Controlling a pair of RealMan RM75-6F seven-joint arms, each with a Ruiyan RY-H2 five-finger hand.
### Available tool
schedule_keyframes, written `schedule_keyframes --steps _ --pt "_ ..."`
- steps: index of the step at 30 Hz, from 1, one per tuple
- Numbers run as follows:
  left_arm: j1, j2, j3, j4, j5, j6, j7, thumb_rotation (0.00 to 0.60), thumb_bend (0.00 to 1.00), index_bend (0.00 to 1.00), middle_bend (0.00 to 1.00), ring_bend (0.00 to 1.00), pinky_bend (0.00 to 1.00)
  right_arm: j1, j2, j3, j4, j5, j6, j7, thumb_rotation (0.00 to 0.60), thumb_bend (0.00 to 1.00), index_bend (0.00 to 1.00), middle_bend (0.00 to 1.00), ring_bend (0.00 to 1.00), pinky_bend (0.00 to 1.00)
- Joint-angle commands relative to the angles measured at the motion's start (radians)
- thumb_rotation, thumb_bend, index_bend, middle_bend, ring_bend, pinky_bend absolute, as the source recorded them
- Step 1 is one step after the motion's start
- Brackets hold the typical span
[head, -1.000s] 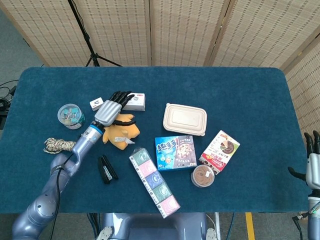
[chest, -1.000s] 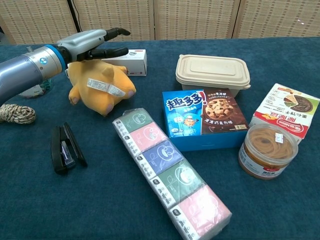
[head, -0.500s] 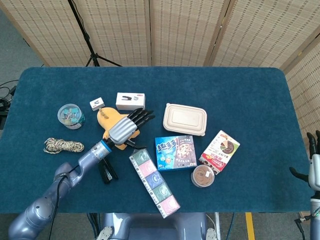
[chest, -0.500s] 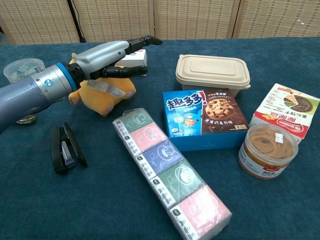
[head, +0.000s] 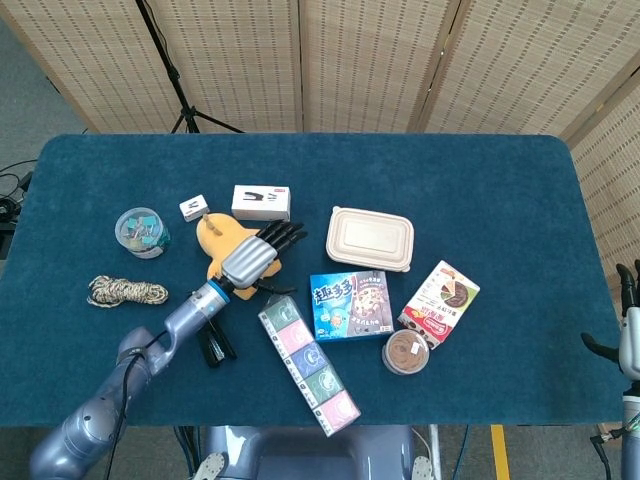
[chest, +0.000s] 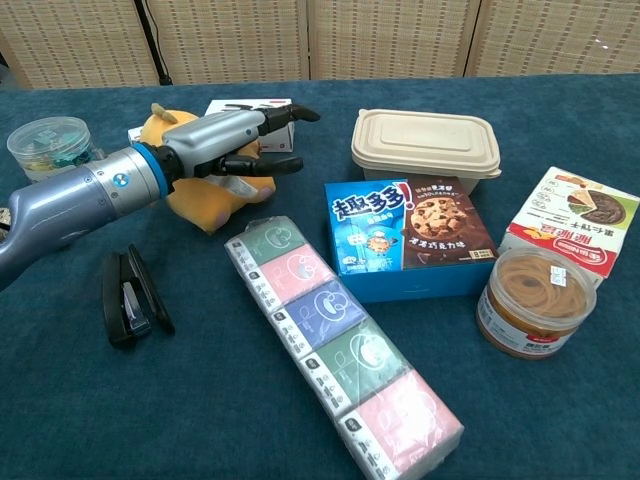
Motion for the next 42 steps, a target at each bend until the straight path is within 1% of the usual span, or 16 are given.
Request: schedule_keyframes --steps 1,10,16,21,26,29,34,42 --pt "-0.007 -0.013 -0.004 0.035 -0.010 -0.045 -0.009 0.000 0.00 0.00 0.00 0.00 0.00 0.000 -0.003 0.000 0.000 0.004 0.001 -0.006 0.600 0.00 0.00 0.00 0.00 0.00" --pt "-0.007 0.005 -0.007 0.089 -0.021 -0.089 -0.009 0.000 0.00 0.00 0.00 0.00 0.00 0.010 -0.016 0.001 0.012 0.020 -0.019 -0.024 0.600 0.00 0.00 0.00 0.00 0.00" --pt "-0.007 0.014 -0.017 0.110 -0.036 -0.136 -0.004 0.000 0.00 0.00 0.00 0.00 0.00 0.010 -0.017 0.005 0.017 0.026 -0.013 -0.028 0.600 0.00 0.00 0.00 0.00 0.00" --pt "-0.010 0.028 -0.036 0.125 -0.058 -0.166 0.009 0.000 0.00 0.00 0.00 0.00 0.00 0.010 -0.018 0.005 0.017 0.028 -0.011 -0.031 0.600 0.00 0.00 0.00 0.00 0.00" --pt "-0.008 0.053 -0.066 0.125 -0.089 -0.161 -0.001 0.000 0.00 0.00 0.00 0.00 0.00 0.012 -0.019 0.004 0.018 0.027 -0.016 -0.030 0.600 0.00 0.00 0.00 0.00 0.00" --pt "-0.005 0.068 -0.080 0.117 -0.103 -0.138 -0.017 0.000 0.00 0.00 0.00 0.00 0.00 0.012 -0.019 0.001 0.015 0.022 -0.016 -0.028 0.600 0.00 0.00 0.00 0.00 0.00" --pt "0.009 0.095 -0.092 0.094 -0.112 -0.054 -0.067 0.000 0.00 0.00 0.00 0.00 0.00 0.008 -0.014 -0.003 0.001 0.005 -0.006 -0.022 0.600 0.00 0.00 0.00 0.00 0.00" --pt "0.061 0.149 -0.091 0.036 -0.104 0.126 -0.146 0.000 0.00 0.00 0.00 0.00 0.00 -0.004 0.002 -0.015 -0.031 -0.036 0.015 -0.003 0.600 0.00 0.00 0.00 0.00 0.00"
